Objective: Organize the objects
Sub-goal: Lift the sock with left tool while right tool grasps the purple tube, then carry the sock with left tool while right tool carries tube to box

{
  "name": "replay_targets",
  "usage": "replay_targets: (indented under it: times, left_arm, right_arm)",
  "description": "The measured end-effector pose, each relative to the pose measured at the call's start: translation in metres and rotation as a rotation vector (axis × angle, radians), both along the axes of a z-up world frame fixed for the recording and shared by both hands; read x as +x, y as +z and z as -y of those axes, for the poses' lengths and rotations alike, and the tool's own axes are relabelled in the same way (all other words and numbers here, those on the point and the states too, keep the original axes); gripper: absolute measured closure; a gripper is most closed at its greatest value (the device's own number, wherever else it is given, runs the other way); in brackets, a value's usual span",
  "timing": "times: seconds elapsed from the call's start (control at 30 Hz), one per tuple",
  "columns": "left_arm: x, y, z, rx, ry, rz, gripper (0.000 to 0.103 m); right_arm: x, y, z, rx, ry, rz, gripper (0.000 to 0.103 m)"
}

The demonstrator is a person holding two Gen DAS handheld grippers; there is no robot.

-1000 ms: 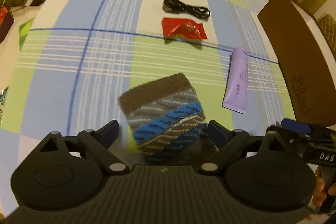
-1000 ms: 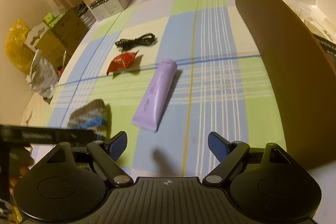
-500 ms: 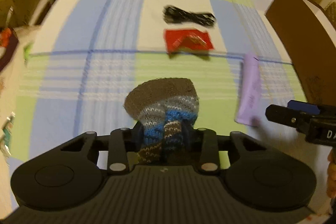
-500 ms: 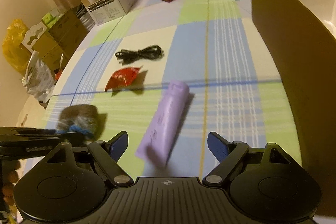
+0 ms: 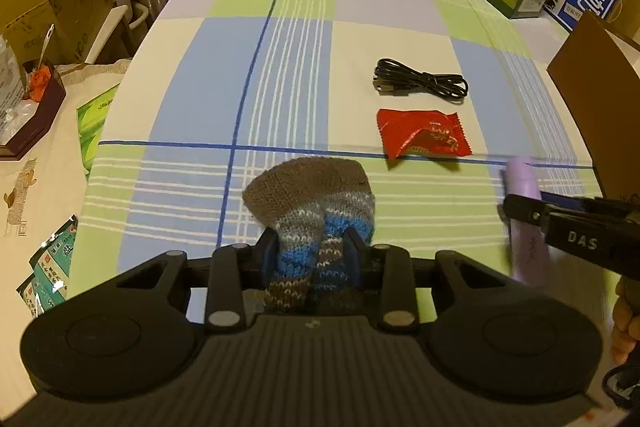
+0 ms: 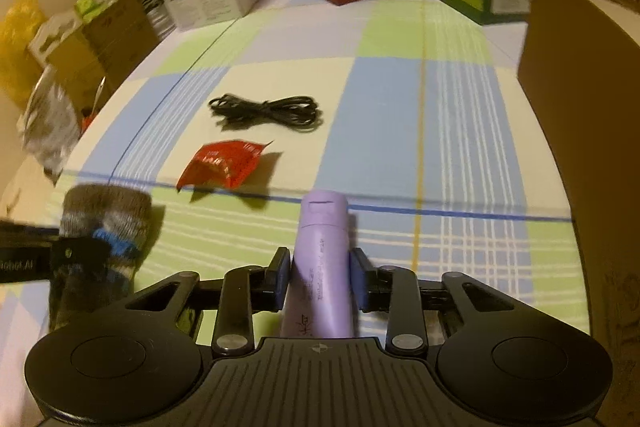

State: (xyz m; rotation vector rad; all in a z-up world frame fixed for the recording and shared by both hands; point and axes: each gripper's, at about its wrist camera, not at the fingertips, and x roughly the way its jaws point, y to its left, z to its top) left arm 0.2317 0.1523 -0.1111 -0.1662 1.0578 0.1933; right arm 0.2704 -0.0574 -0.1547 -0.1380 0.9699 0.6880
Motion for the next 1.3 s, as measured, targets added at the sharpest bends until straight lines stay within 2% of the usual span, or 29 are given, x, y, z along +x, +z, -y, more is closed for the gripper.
replay_targets:
  times: [0.1,0.17,0.23,0.27,0.3,0.33,0.4,0.43,0.5,0.53,0.63,0.93,1.3]
  left_arm:
    - [0.000,-0.002,0.003,0.003,-0.008,-0.003,0.073]
    - [0.001,-0.003,0.004,-0.008,-0.010,-0.015,0.066]
    - [0.001,-0.005,0.003,-0.023,0.004,-0.018,0.050]
    - [0.002,-0.006,0.003,-0.037,0.005,-0.023,0.045]
    - [0.003,-0.008,0.003,-0.044,0.010,-0.031,0.031]
    - [0.004,-0.011,0.003,-0.050,0.018,-0.037,0.026]
    - [0.005,-0.016,0.006,-0.044,0.021,-0.043,0.029]
    - [0.006,-0.018,0.008,-0.026,0.016,-0.044,0.041]
    - [0.006,-0.018,0.013,0.021,-0.003,-0.041,0.055]
    - [0.004,-0.017,0.014,0.026,-0.016,-0.034,0.067]
    - [-0.001,-0.012,0.016,0.029,-0.046,-0.023,0.076]
    - [-0.018,0.011,0.030,0.009,-0.086,0.016,0.077]
    - [-0.041,0.056,0.062,-0.024,-0.141,0.120,0.077]
  right_arm:
    - [-0.006,0.000,0.002,0.003,0.004,-0.007,0.074]
    - [-0.009,0.000,0.005,0.009,0.004,-0.010,0.074]
    - [-0.012,0.000,0.008,0.014,-0.001,-0.010,0.074]
    - [-0.012,0.000,0.010,0.019,-0.007,-0.014,0.074]
    - [-0.013,0.000,0.011,0.019,-0.008,-0.015,0.074]
    - [-0.014,0.001,0.011,0.016,-0.008,-0.014,0.074]
    - [-0.016,0.002,0.013,0.010,-0.005,-0.012,0.074]
    - [-0.018,0.002,0.014,0.009,-0.007,-0.013,0.074]
    - [-0.021,0.003,0.017,0.010,-0.010,-0.016,0.074]
    - [-0.022,0.003,0.018,0.009,-0.011,-0.018,0.074]
    - [-0.028,0.005,0.022,0.015,-0.013,-0.026,0.074]
    - [-0.048,0.029,0.039,0.082,-0.017,-0.005,0.074]
    - [-0.074,0.075,0.083,0.189,-0.043,0.039,0.074]
